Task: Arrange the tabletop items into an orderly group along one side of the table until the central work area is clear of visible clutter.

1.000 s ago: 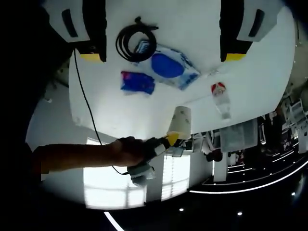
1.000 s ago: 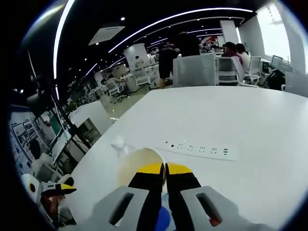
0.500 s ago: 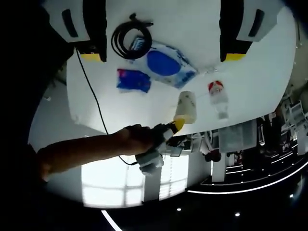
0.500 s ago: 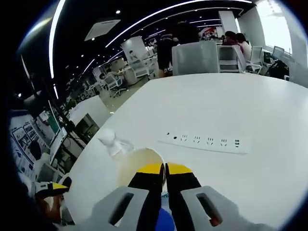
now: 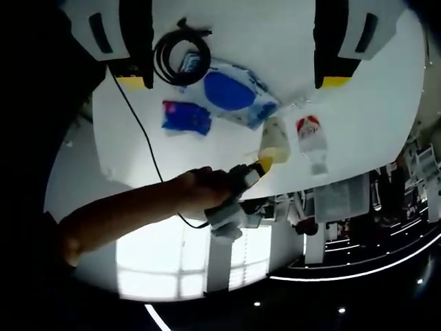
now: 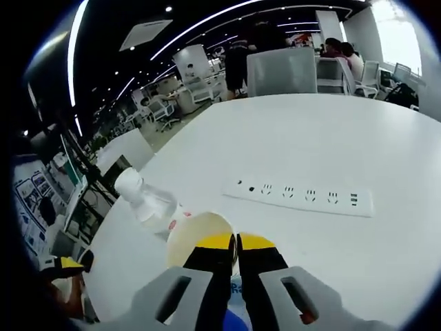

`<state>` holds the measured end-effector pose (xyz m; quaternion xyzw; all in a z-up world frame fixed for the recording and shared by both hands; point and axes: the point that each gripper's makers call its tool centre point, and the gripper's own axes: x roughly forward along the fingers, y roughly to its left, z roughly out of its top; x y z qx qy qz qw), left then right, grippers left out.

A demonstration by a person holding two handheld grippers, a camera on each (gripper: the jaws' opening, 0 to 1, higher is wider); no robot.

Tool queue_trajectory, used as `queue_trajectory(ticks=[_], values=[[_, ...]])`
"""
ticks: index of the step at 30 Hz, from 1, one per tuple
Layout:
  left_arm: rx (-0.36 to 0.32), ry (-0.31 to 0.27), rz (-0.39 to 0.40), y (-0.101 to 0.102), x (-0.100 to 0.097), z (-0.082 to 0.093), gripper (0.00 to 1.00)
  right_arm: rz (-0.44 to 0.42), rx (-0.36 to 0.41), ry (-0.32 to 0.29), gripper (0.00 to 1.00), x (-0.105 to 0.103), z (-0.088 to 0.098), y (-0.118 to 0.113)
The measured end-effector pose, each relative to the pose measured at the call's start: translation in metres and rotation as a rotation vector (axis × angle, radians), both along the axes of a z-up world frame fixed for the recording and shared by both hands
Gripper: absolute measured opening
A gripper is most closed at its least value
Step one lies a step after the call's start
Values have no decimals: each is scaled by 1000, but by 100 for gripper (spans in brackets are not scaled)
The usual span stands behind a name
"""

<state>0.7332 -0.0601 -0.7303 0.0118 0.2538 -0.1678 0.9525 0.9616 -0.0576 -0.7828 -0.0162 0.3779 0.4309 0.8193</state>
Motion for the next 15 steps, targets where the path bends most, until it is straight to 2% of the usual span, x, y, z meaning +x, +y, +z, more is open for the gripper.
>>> queue_trajectory(ticks=[4, 15], values=[[-6, 8, 9, 5, 2, -4, 95, 2, -9, -21, 0, 3, -4, 1], [-11, 22, 18, 10, 9, -9, 94, 15, -33, 1, 0, 6, -20, 6]])
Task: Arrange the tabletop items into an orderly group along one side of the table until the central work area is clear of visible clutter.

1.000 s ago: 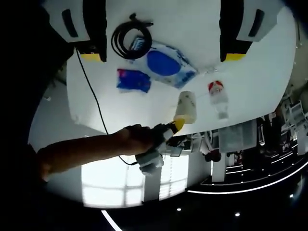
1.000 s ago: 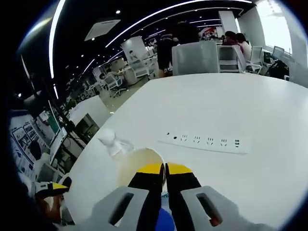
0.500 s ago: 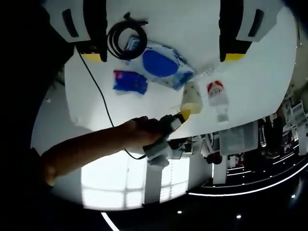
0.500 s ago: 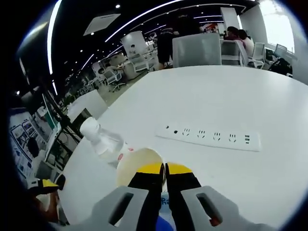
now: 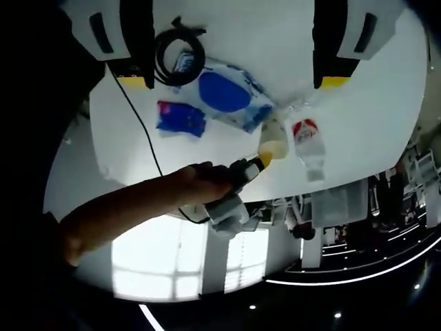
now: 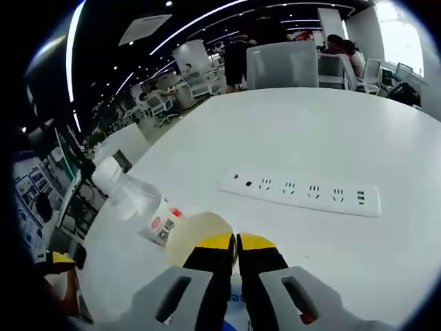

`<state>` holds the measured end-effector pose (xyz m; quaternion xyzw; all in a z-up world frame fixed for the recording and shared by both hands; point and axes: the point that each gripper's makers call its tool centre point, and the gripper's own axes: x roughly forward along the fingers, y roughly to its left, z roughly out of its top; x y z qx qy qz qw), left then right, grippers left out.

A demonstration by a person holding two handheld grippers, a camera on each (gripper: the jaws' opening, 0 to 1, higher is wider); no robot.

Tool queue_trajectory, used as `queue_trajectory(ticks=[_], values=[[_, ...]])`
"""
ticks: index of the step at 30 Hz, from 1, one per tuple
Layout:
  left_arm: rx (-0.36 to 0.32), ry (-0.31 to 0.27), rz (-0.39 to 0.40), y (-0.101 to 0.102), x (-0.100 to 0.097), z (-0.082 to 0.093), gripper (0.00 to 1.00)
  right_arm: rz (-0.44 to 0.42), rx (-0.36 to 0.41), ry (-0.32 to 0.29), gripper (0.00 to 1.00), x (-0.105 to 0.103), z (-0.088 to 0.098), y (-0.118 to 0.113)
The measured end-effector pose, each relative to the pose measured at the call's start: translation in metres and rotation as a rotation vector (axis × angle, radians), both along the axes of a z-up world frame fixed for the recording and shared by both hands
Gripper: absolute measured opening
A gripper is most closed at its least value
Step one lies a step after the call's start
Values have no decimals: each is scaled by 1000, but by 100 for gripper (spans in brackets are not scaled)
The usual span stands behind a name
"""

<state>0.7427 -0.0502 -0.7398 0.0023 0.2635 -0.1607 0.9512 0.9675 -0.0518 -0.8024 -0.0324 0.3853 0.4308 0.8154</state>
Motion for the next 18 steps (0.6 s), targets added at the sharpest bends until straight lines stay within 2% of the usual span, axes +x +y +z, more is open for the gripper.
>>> queue_trajectory(ticks=[18], values=[[9, 16, -2, 2, -1, -4, 94, 26, -20, -14, 0, 6, -11, 9]])
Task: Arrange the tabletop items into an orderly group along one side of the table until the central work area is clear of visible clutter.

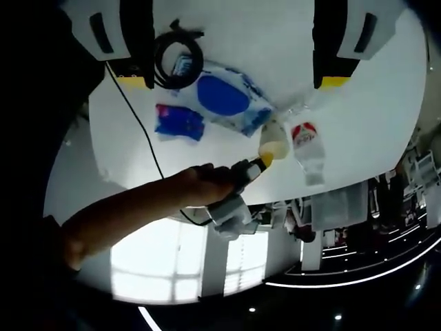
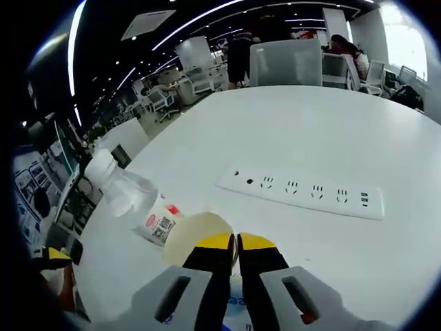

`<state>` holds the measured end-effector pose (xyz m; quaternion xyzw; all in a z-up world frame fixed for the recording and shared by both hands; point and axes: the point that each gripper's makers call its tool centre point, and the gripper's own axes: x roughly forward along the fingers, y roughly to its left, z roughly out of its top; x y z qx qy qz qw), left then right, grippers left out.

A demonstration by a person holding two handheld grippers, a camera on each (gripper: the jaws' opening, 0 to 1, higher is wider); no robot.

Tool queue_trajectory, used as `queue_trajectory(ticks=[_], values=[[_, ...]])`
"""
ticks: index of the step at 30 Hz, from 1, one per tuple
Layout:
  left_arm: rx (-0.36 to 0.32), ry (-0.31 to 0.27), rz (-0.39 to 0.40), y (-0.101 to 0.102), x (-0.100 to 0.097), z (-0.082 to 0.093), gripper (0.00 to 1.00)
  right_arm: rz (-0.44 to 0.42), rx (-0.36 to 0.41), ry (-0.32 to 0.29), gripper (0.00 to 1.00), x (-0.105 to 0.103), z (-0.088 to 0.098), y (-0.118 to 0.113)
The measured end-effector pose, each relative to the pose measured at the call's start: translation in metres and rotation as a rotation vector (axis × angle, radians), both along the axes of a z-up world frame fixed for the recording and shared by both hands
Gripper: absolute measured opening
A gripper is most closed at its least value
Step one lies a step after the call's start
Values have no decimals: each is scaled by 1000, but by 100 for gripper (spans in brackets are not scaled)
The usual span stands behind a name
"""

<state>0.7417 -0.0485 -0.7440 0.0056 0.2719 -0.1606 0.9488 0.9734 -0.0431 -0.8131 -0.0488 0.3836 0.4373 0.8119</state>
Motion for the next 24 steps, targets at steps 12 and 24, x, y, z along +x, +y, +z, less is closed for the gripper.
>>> queue_trajectory(ticks=[12, 24], values=[[7, 9, -8, -4, -1, -3, 94, -9, 32, -14, 15, -4, 9, -5], [-18, -36, 0, -6, 6, 3, 95, 39, 117, -59, 50, -20, 32, -20]])
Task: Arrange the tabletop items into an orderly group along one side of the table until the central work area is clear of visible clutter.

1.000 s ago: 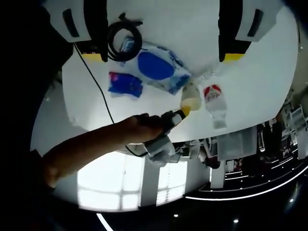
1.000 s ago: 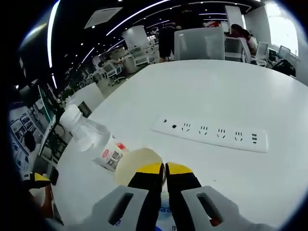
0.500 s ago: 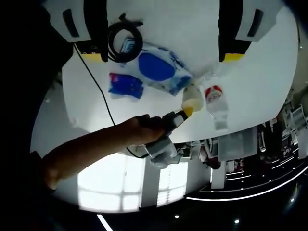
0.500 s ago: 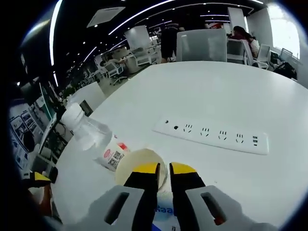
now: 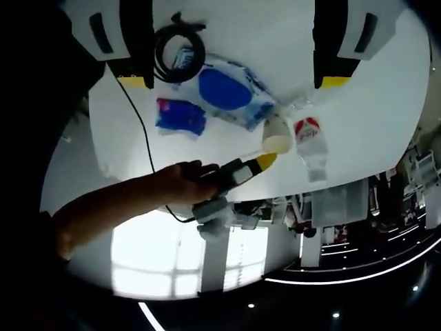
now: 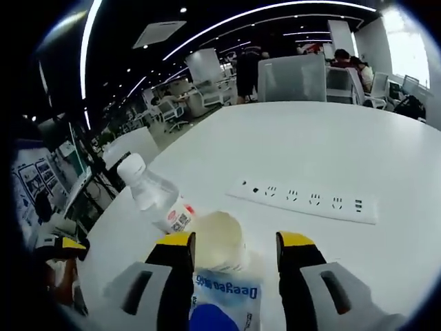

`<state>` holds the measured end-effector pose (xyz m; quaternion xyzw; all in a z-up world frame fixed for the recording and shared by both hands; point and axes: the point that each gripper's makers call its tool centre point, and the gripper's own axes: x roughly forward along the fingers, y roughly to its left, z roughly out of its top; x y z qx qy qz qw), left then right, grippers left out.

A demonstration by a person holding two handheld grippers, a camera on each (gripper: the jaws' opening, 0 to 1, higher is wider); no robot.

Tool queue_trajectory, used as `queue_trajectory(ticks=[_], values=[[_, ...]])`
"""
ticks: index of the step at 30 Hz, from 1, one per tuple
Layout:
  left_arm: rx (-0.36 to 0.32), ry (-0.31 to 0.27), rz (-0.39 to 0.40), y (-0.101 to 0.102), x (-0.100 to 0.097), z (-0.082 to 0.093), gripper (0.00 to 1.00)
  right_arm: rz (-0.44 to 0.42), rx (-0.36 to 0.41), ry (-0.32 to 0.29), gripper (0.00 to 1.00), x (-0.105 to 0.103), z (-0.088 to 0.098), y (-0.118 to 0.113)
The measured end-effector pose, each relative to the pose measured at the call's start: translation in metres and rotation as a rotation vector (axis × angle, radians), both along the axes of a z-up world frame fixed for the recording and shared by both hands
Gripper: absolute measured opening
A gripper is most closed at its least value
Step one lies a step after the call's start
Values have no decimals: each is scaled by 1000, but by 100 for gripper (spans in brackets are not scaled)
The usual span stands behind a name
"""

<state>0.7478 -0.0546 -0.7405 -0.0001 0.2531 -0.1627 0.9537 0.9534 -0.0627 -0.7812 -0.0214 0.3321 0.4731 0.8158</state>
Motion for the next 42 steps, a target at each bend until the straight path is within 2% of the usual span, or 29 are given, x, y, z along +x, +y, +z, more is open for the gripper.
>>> queue_trajectory(ticks=[2, 7, 10, 12, 17, 20, 29, 33, 38, 42], values=[[0, -11, -2, -2, 0, 3, 95, 23, 18, -40, 55, -5, 9, -8], [4, -17, -13, -8, -5, 6, 95, 33, 34, -76, 61, -17, 18, -27], [10, -16, -13, -11, -9, 8, 95, 43, 51, -125, 66, -27, 28, -48], [14, -14, -7, -11, -10, 8, 95, 43, 50, -146, 68, -29, 29, -58], [21, -16, -5, -16, -16, 10, 95, 58, 48, -208, 73, -48, 35, -94], [23, -19, -16, -22, -20, 12, 95, 52, 45, -236, 80, -63, 40, -118], [27, -23, -37, -37, -30, 16, 96, 0, 54, -251, 91, -97, 48, -173], [19, -34, -43, -43, -35, 21, 97, -2, 21, -273, 94, -111, 48, -197], [29, -36, -48, -49, -43, 24, 97, -48, 39, -269, 99, -125, 50, -225], [24, -35, -51, -52, -49, 25, 98, -65, 18, -262, 99, -141, 46, -245]])
